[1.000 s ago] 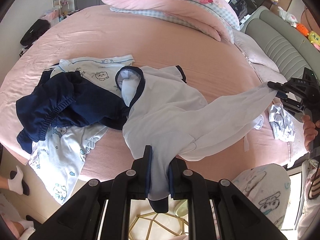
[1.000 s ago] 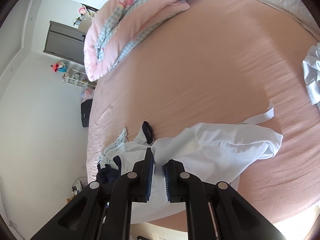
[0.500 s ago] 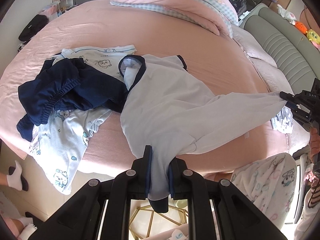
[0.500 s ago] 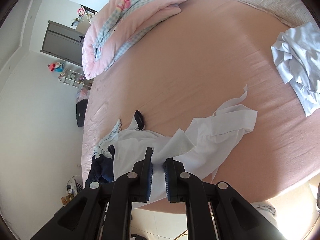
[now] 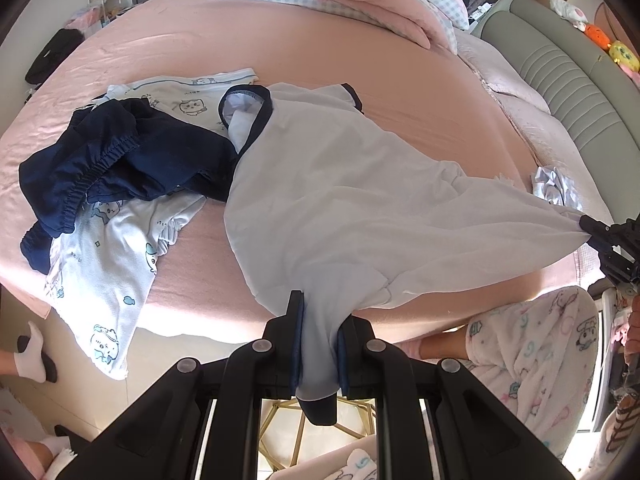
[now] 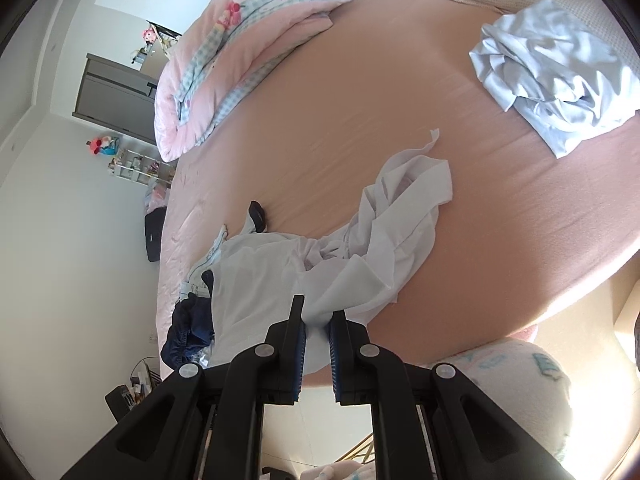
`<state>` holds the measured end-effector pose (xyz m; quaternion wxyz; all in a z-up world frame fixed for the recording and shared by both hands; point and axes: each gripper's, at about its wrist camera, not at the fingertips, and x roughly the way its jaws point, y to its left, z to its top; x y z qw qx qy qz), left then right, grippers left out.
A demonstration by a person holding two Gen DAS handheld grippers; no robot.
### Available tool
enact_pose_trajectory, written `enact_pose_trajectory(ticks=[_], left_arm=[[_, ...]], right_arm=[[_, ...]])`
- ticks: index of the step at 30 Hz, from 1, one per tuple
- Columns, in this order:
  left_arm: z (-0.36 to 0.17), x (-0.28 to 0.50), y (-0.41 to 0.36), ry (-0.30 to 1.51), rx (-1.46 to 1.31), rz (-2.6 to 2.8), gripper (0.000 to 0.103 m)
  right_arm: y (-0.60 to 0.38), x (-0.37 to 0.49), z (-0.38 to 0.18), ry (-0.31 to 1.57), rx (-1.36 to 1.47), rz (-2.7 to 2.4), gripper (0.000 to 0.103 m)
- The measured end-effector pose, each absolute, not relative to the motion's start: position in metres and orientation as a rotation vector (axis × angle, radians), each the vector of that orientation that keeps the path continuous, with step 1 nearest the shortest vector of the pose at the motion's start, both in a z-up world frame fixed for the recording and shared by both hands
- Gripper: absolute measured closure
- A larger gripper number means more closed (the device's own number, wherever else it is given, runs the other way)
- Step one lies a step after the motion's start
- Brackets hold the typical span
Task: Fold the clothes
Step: 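Pull the sleeve outward with the right gripper while the left gripper holds the hem, then open both grippers to release the white shirt onto the bed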
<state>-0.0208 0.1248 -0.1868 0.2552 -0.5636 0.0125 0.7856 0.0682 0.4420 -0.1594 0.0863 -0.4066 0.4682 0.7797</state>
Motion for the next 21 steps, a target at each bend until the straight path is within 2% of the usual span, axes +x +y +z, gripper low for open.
enact_pose_trajectory(ticks=[4, 8, 9, 10, 11, 12, 14, 21], left_arm=[[-0.187, -0.02, 0.128, 0.033, -1.559, 2.095, 0.088], [-0.182, -0.018, 0.129, 0.016, -1.581, 2.068, 0.075], [-0.178, -0.017, 0.128, 0.011, -1.569, 2.068, 0.067], [-0.174, -0.015, 0.128, 0.007, -1.554, 2.073, 0.061], [-0.17, -0.014, 0.128, 0.001, -1.54, 2.076, 0.046], [-0.166, -0.013, 0.127, -0.009, -1.528, 2.078, 0.033], [-0.159, -0.014, 0.124, -0.045, -1.505, 2.081, 0.029], [-0.16, -0.041, 0.115, -0.26, -1.538, 2.049, 0.029]], right_arm=[[0.443, 0.071, -0.158, 1.314, -1.215, 2.319, 0.095], [0.437, 0.073, -0.151, 1.213, -1.231, 2.316, 0.091], [0.436, 0.073, -0.149, 1.186, -1.242, 2.308, 0.08], [0.435, 0.074, -0.147, 1.158, -1.25, 2.3, 0.058], [0.434, 0.076, -0.144, 1.132, -1.247, 2.293, 0.046], [0.434, 0.08, -0.141, 1.115, -1.233, 2.29, 0.029], [0.435, 0.087, -0.137, 1.115, -1.206, 2.28, 0.027], [0.447, 0.092, -0.127, 1.1, -1.185, 2.271, 0.027]])
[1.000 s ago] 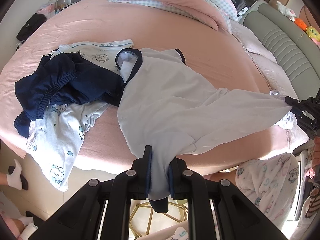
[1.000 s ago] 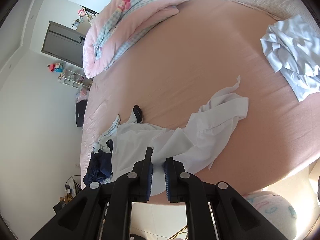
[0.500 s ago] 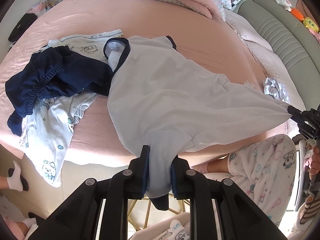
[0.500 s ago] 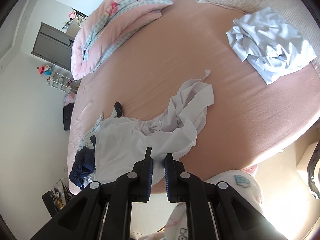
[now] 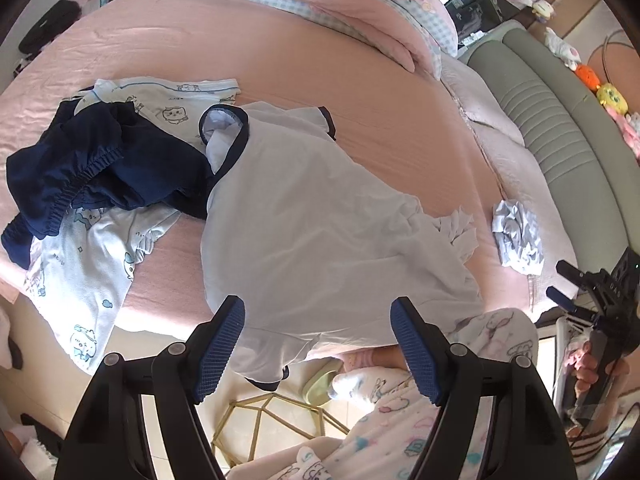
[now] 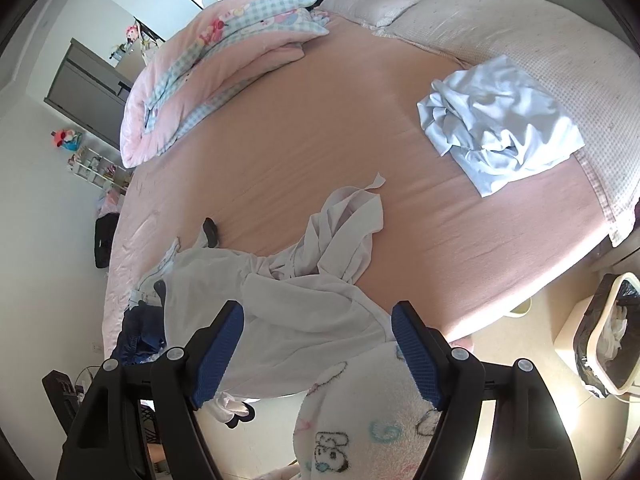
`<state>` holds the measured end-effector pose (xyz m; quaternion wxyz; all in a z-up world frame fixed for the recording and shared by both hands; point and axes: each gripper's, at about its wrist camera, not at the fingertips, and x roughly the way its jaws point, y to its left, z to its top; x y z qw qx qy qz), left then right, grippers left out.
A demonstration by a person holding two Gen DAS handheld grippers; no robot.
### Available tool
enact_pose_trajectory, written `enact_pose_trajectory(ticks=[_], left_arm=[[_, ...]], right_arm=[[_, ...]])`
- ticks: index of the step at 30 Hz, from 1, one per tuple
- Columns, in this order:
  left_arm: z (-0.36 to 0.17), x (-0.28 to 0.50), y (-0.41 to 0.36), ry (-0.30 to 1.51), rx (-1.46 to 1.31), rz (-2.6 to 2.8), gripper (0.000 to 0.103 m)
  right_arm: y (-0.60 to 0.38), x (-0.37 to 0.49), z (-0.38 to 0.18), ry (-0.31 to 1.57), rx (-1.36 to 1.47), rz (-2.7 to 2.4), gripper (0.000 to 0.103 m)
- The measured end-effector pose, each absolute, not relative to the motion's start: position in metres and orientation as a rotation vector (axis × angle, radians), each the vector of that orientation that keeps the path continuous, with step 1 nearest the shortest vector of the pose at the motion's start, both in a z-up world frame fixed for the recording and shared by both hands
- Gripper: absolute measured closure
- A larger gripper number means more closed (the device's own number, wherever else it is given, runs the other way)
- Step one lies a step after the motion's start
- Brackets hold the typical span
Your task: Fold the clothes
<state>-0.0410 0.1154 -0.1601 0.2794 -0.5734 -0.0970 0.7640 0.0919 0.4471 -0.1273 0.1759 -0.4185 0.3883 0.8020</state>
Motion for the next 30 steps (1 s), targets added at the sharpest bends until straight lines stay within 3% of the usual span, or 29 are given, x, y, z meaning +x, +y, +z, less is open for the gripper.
enact_pose_trajectory(ticks=[6, 23, 30], left_arm=[[-0.167, -0.061, 0.113, -0.346, -1.578, 2.047, 0.029], [-0.196, -0.123, 0.159, -0.166, -1.651, 2.103, 0.029], [-0.211, -0.156, 0.178, -0.005, -1.681, 2.186, 0.029]], right_arm=[[0.456, 0.081, -0.134, 1.111, -1.192, 2.249, 0.027], [0.479, 0.01, -0.178, 1.158, -1.337, 2.2, 0.027], [0.487, -0.018, -0.202, 1.164, -1.426, 2.165, 0.027]])
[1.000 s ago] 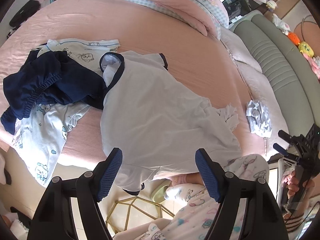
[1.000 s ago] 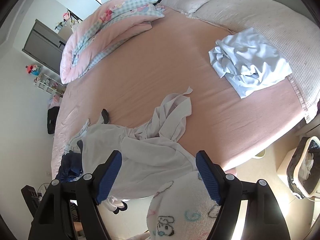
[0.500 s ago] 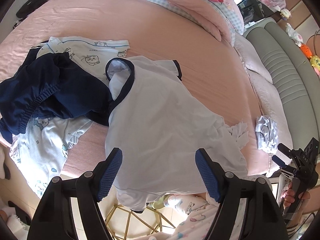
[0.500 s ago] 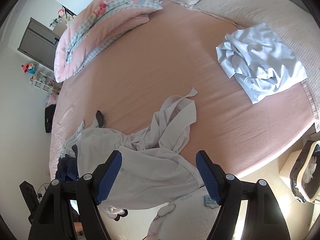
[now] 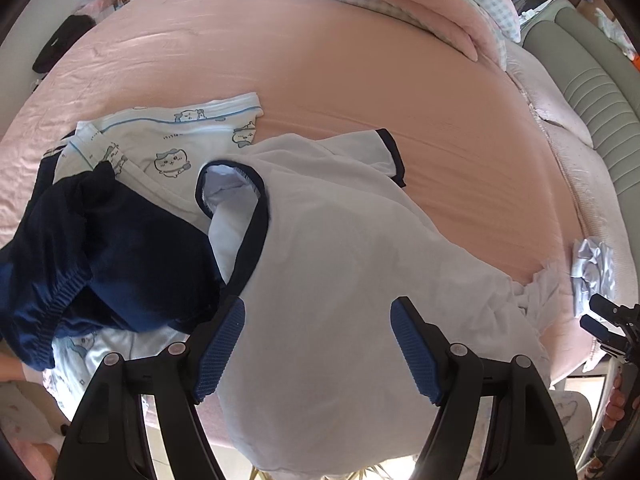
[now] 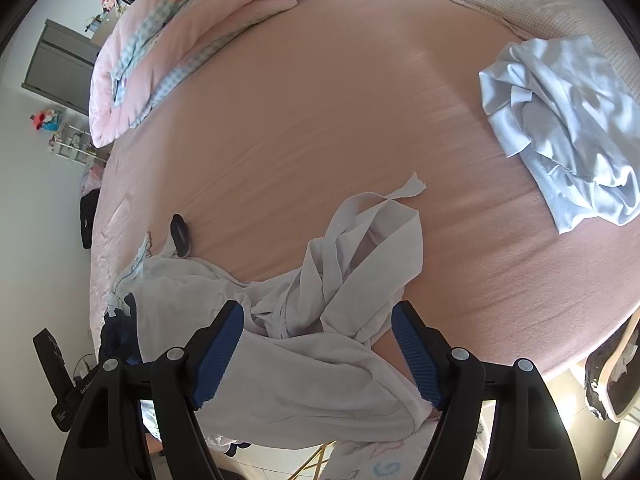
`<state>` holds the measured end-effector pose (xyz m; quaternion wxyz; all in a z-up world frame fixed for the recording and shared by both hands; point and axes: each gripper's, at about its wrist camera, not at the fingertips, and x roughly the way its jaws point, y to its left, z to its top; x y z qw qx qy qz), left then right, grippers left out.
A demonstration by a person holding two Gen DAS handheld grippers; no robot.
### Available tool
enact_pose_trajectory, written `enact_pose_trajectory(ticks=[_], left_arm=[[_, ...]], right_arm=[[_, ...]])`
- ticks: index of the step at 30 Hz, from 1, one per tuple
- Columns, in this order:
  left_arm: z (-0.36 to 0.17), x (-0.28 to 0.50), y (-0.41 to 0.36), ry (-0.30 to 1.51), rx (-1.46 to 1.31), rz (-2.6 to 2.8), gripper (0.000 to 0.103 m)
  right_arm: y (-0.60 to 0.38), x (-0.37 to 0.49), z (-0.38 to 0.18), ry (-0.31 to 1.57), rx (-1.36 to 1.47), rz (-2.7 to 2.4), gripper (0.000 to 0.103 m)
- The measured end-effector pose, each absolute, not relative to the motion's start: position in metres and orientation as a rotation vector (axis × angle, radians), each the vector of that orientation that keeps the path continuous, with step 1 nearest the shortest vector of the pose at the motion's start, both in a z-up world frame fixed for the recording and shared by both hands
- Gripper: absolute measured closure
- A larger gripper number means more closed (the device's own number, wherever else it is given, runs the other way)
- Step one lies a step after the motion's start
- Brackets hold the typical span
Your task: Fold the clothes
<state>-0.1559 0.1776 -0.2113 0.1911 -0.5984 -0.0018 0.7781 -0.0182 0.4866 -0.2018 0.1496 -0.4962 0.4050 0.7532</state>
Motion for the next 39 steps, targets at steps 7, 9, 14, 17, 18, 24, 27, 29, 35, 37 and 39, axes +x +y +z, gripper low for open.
enact_pose_trajectory(ticks=[7, 9, 14, 17, 18, 24, 27, 29, 35, 37, 39], left_arm=[[-0.221, -0.195, 0.19, -0.072, -1.758, 2.169, 0.029], [-0.224, -0.208, 0.195, -0.12, -1.783, 2.15, 0.029], [-0.225, -0.236, 0.218, -0.138, -1.802, 2.158, 0.029], [-0.228, -0.248, 0.24, -0.05, -1.83, 2.188, 0.029], [-0.229, -0.252, 0.248, 0.024, -1.835, 2.202, 0.029], [-0.244, -0.264, 0.299, 0.386, -1.809, 2.222, 0.029], [-0.253, -0.269, 0.313, 0.417, -1.833, 2.196, 0.029], [-0.258, -0.271, 0.32, 0.447, -1.846, 2.194, 0.029], [-0.279, -0.277, 0.338, 0.55, -1.887, 2.17, 0.029], [-0.285, -0.278, 0.34, 0.54, -1.893, 2.159, 0.029], [-0.288, -0.279, 0.339, 0.525, -1.899, 2.165, 0.029]], right_arm=[[0.494, -0.043, -0.225, 1.225, -1.506, 2.099, 0.027], [0.496, -0.051, -0.23, 1.249, -1.514, 2.075, 0.027], [0.501, -0.071, -0.233, 1.256, -1.515, 2.019, 0.027], [0.504, -0.081, -0.238, 1.271, -1.534, 1.979, 0.027], [0.505, -0.083, -0.241, 1.301, -1.536, 1.965, 0.027], [0.515, -0.08, -0.261, 1.475, -1.505, 1.885, 0.027], [0.518, -0.075, -0.27, 1.527, -1.487, 1.857, 0.027], [0.517, -0.073, -0.275, 1.55, -1.492, 1.85, 0.027], [0.511, -0.073, -0.293, 1.55, -1.505, 1.834, 0.027], [0.511, -0.071, -0.295, 1.557, -1.475, 1.836, 0.027], [0.51, -0.07, -0.294, 1.552, -1.458, 1.852, 0.027]])
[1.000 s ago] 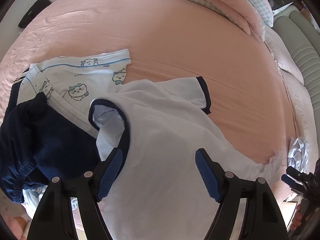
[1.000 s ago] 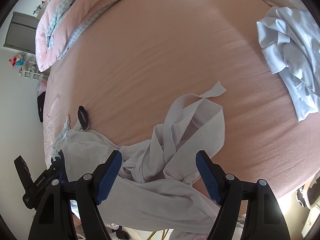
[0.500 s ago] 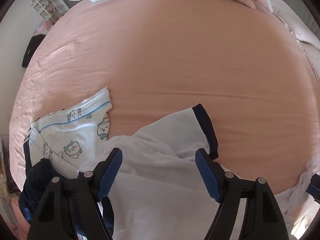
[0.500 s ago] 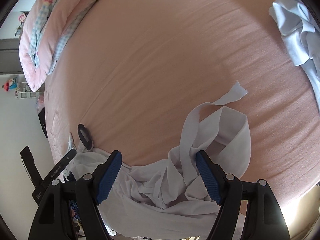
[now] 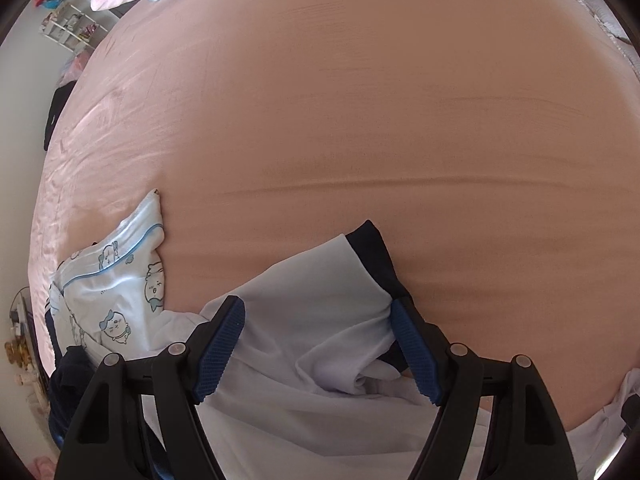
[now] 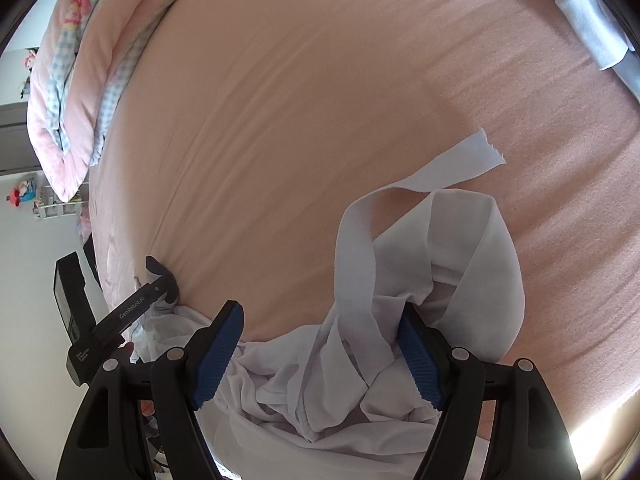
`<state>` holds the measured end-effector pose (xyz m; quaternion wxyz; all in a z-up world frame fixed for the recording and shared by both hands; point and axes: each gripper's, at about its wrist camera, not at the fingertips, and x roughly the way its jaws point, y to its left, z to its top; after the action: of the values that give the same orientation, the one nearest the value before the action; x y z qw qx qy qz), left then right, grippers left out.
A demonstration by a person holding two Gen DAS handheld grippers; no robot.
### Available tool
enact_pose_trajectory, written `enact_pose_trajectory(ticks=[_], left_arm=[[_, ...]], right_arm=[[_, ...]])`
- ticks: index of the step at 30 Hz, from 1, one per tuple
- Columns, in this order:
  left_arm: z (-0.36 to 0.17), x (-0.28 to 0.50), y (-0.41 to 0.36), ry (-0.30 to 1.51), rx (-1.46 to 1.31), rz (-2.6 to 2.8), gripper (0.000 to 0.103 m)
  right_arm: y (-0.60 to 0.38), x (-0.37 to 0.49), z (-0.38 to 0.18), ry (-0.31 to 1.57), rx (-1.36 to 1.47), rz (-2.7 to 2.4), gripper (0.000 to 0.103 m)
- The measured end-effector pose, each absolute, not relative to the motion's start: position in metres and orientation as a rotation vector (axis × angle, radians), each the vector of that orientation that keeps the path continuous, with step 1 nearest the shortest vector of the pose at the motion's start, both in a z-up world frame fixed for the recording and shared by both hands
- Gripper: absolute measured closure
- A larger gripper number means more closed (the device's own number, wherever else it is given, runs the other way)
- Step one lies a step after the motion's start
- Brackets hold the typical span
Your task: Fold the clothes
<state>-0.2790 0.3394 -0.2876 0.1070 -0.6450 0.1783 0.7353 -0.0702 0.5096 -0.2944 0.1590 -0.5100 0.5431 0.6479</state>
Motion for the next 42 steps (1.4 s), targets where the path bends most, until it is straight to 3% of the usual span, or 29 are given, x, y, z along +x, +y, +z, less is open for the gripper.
enact_pose_trajectory(ticks=[9, 14, 17, 20, 22, 25, 27, 29, 34, 38, 40, 42], left_arm=[[-0.295, -0.295, 0.333, 0.443, -2.023, 2.084, 0.027], [-0.288, -0.299, 0.334, 0.299, -2.05, 2.023, 0.027], [-0.296, -0.295, 0.345, 0.328, -2.092, 1.975, 0.027], [-0.301, -0.293, 0.352, 0.413, -2.08, 2.008, 0.021], [-0.302, -0.293, 0.352, 0.428, -2.085, 2.013, 0.019], [-0.31, -0.299, 0.337, 0.329, -2.135, 1.981, 0.007], [-0.319, -0.305, 0.32, 0.172, -2.175, 1.933, 0.002], [-0.319, -0.304, 0.313, 0.136, -2.148, 1.924, 0.002], [-0.314, -0.291, 0.316, 0.221, -2.037, 2.009, 0.003], [-0.313, -0.292, 0.311, 0.196, -2.051, 1.996, 0.006], [-0.311, -0.292, 0.31, 0.195, -2.064, 1.988, 0.013], [-0.307, -0.29, 0.308, 0.214, -2.065, 1.985, 0.029]], right_arm=[[0.507, -0.063, -0.299, 1.579, -1.344, 1.899, 0.022], [0.507, -0.061, -0.3, 1.588, -1.31, 1.912, 0.022], [0.512, -0.056, -0.303, 1.662, -1.256, 1.918, 0.023], [0.514, -0.057, -0.308, 1.767, -1.211, 1.927, 0.028], [0.512, -0.058, -0.313, 1.809, -1.205, 1.913, 0.042], [0.509, -0.06, -0.319, 1.794, -1.234, 1.884, 0.058], [0.508, -0.06, -0.319, 1.788, -1.233, 1.883, 0.06], [0.507, -0.063, -0.321, 1.767, -1.254, 1.882, 0.066], [0.511, -0.055, -0.333, 1.783, -1.249, 1.821, 0.095], [0.516, -0.041, -0.348, 1.958, -1.161, 1.745, 0.097], [0.518, -0.037, -0.353, 2.017, -1.131, 1.719, 0.097], [0.518, -0.036, -0.354, 2.03, -1.121, 1.716, 0.097]])
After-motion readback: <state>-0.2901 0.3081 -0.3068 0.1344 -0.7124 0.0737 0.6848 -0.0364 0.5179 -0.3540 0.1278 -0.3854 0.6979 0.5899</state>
